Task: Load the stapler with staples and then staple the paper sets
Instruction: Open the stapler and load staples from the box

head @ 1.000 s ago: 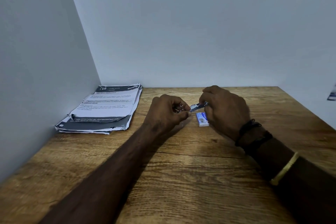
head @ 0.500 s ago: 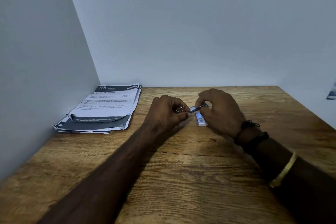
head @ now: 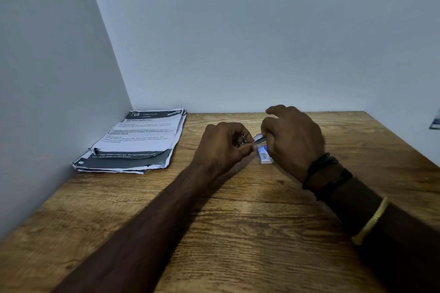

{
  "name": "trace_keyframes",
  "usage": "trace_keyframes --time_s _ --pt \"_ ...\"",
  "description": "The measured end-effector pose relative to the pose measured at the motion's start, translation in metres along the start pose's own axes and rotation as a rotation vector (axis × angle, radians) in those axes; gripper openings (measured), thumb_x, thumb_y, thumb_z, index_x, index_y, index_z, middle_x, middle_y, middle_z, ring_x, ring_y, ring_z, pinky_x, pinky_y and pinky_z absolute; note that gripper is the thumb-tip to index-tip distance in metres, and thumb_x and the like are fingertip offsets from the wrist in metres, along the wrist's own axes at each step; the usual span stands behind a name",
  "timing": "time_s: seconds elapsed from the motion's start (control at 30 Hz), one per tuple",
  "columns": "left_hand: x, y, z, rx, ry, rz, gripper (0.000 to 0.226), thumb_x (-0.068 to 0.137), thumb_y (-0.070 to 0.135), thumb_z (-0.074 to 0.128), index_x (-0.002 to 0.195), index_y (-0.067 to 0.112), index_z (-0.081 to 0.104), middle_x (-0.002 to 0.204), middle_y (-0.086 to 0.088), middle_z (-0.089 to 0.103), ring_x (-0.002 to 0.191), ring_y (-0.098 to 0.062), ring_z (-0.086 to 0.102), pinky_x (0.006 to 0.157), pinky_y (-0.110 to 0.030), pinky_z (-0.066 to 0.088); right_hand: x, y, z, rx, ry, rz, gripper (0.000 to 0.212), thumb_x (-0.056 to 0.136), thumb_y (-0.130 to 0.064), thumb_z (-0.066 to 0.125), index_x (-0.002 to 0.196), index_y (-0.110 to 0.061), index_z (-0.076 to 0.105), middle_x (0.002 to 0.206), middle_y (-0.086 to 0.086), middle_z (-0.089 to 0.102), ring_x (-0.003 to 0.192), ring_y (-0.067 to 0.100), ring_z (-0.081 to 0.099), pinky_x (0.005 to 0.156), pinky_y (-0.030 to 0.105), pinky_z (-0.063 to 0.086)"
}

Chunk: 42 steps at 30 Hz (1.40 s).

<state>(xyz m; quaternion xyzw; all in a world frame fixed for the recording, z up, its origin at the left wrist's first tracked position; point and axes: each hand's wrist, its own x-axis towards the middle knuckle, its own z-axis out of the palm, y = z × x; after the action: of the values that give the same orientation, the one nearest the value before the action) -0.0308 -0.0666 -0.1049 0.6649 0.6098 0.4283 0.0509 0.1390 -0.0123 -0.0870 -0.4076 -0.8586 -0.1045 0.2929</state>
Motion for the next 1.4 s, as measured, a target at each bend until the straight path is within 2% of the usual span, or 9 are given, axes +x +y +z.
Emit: trace_keyframes --time_s 0.13,0.37,0.47,0.63,0.7,0.9,1.13,1.27,1.4 --pt "-0.001 0.001 -0.001 0.008 0.004 0.014 0.012 0.079 0.025 0.085 0.081 0.018 0.076 0.073 0.004 0.075 0.063 -0.009 0.071 0.068 -0.039 0.061 0.000 -0.001 0.000 0.065 0.014 0.013 0.019 0.080 -0.014 0.057 0.083 -0.018 0.075 0.114 0.002 0.070 0.101 0.029 0.061 0.075 0.034 0.043" --pt "-0.001 -0.001 -0.003 0.067 -0.026 0.046 0.015 0.078 0.029 0.085 0.080 0.018 0.075 0.074 0.004 0.075 0.063 -0.006 0.070 0.070 -0.036 0.058 0.001 -0.001 0.002 0.330 -0.048 0.102 0.019 0.074 -0.009 0.061 0.076 -0.023 0.073 0.097 -0.002 0.072 0.097 0.023 0.061 0.081 0.037 0.047" --pt "-0.001 -0.003 -0.003 0.076 -0.032 0.055 0.015 0.078 0.030 0.085 0.080 0.019 0.075 0.073 0.005 0.075 0.063 -0.004 0.070 0.069 -0.036 0.058 0.001 0.001 0.005 0.432 -0.082 0.177 0.021 0.078 -0.008 0.061 0.075 -0.026 0.072 0.102 -0.002 0.072 0.102 0.022 0.062 0.088 0.041 0.050" --pt "0.000 -0.006 -0.002 0.085 -0.045 0.049 0.013 0.078 0.029 0.085 0.079 0.020 0.076 0.073 0.006 0.075 0.069 -0.005 0.070 0.069 -0.035 0.058 0.001 0.006 0.011 0.575 -0.124 0.274 0.020 0.083 -0.013 0.063 0.074 -0.025 0.076 0.092 -0.012 0.067 0.096 0.012 0.060 0.071 0.020 0.041" --pt "0.000 -0.006 -0.002 0.089 -0.058 0.046 0.013 0.077 0.029 0.085 0.079 0.020 0.076 0.073 0.008 0.075 0.070 -0.003 0.070 0.070 -0.035 0.058 0.001 0.006 0.011 0.574 -0.138 0.261 0.021 0.083 -0.012 0.063 0.075 -0.026 0.076 0.087 -0.015 0.064 0.094 0.009 0.058 0.067 0.016 0.039" --pt "-0.002 -0.005 0.000 0.086 -0.070 0.046 0.011 0.077 0.030 0.082 0.075 0.023 0.074 0.073 0.010 0.074 0.072 -0.002 0.070 0.071 -0.036 0.060 -0.003 0.005 0.003 0.314 -0.115 0.092 0.016 0.082 -0.015 0.061 0.082 -0.025 0.074 0.098 -0.002 0.070 0.091 0.024 0.063 0.079 0.041 0.051" --pt "-0.002 -0.003 -0.001 0.074 -0.032 0.084 0.009 0.080 0.026 0.081 0.077 0.020 0.075 0.074 0.009 0.075 0.069 -0.001 0.071 0.070 -0.031 0.060 0.001 -0.005 -0.001 -0.052 -0.109 -0.092 0.015 0.089 -0.019 0.050 0.086 -0.019 0.065 0.108 0.000 0.063 0.086 0.030 0.062 0.063 0.032 0.032" --pt "-0.003 -0.004 -0.001 0.088 -0.031 0.092 0.009 0.079 0.027 0.081 0.077 0.020 0.076 0.074 0.009 0.076 0.069 -0.001 0.071 0.070 -0.031 0.059 0.001 -0.007 0.001 0.025 -0.053 -0.042 0.017 0.083 -0.019 0.057 0.082 -0.019 0.075 0.109 -0.004 0.069 0.095 0.025 0.063 0.063 0.029 0.037" --pt "-0.003 -0.006 -0.001 0.088 -0.035 0.088 0.011 0.077 0.030 0.081 0.075 0.021 0.075 0.072 0.011 0.074 0.067 0.001 0.070 0.068 -0.030 0.059 0.002 -0.002 0.004 0.278 -0.064 0.094 0.019 0.077 -0.013 0.062 0.075 -0.021 0.078 0.101 -0.002 0.075 0.102 0.025 0.064 0.083 0.038 0.052"
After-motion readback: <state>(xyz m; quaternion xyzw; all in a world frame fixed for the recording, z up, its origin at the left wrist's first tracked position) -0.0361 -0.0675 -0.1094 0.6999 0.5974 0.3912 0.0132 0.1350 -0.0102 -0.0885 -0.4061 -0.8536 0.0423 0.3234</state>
